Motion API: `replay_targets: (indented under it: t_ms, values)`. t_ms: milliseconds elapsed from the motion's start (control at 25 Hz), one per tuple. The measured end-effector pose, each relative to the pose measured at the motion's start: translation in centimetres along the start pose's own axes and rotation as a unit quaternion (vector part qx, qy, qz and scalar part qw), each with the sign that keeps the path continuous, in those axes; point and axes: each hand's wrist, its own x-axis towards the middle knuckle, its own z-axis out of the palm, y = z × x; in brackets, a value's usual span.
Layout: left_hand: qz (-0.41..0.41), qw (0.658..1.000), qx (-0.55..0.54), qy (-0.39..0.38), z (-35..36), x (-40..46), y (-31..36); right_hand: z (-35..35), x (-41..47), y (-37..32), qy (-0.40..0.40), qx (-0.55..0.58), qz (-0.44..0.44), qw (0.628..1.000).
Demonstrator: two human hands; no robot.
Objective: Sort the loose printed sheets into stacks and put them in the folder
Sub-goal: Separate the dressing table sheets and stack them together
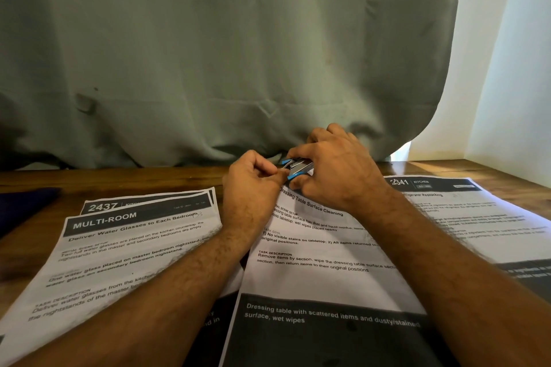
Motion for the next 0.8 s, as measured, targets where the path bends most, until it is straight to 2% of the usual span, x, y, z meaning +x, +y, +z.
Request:
replay_targets:
  t_ms: [800]
  values:
    - [0.011, 0.999, 0.001, -0.038, 0.09, -0.12, 0.12, -0.11, -0.06, 0.63, 0.006, -0.030, -0.021, 0.999]
